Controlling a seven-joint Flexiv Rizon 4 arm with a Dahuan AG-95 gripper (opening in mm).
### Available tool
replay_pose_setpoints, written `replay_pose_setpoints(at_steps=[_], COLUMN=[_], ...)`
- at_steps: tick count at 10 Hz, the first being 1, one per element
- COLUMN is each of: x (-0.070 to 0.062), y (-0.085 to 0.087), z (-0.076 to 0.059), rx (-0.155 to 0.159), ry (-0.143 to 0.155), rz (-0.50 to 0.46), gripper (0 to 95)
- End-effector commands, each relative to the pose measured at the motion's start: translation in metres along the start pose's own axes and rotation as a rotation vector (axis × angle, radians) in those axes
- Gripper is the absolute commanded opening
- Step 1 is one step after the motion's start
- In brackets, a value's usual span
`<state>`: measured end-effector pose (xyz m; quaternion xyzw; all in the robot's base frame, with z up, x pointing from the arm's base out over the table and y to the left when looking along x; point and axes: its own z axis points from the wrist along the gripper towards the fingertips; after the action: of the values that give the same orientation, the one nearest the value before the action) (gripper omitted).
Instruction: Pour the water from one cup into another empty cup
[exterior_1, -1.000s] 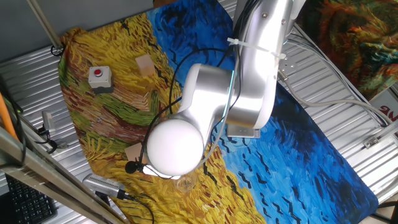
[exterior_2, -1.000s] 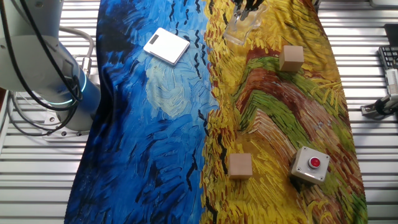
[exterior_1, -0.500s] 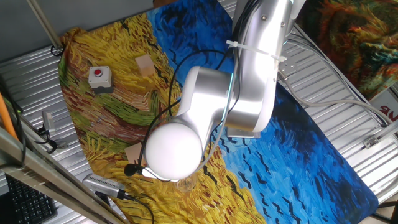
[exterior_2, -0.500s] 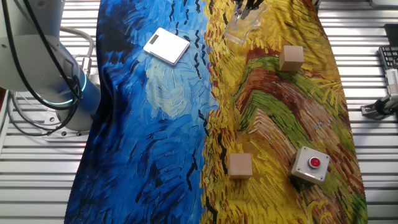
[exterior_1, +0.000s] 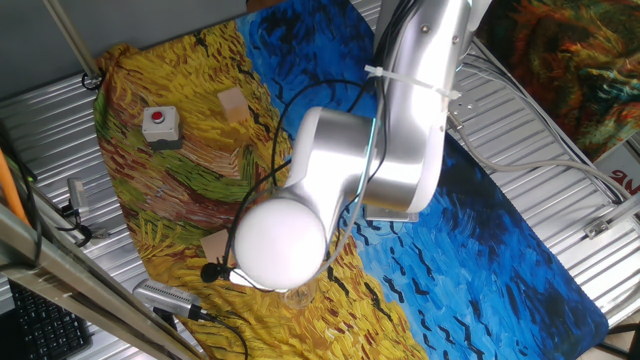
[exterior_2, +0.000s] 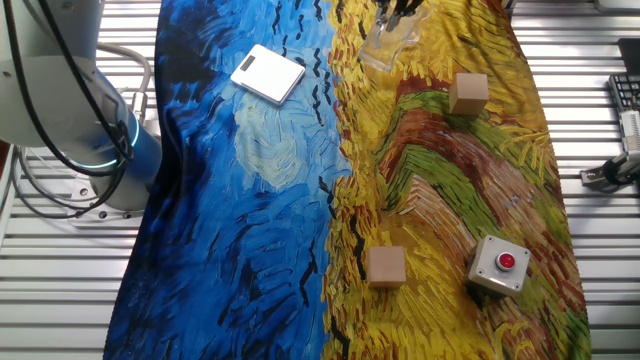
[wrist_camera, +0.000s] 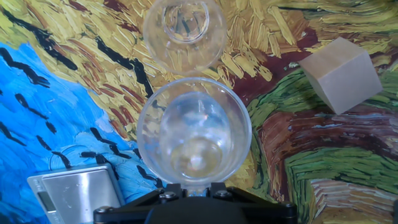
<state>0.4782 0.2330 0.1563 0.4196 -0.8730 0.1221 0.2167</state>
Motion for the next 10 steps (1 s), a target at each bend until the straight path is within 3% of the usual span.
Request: replay_pose_setpoints(at_steps=[1, 10], x=[-0.0011, -0.0018], y=[0.0005, 0.0014], z=[-0.0004, -0.0016], rx=[0.002, 0.001], ry=[0.009, 0.034], rz=[0.001, 0.004], gripper=[0.0, 0.0])
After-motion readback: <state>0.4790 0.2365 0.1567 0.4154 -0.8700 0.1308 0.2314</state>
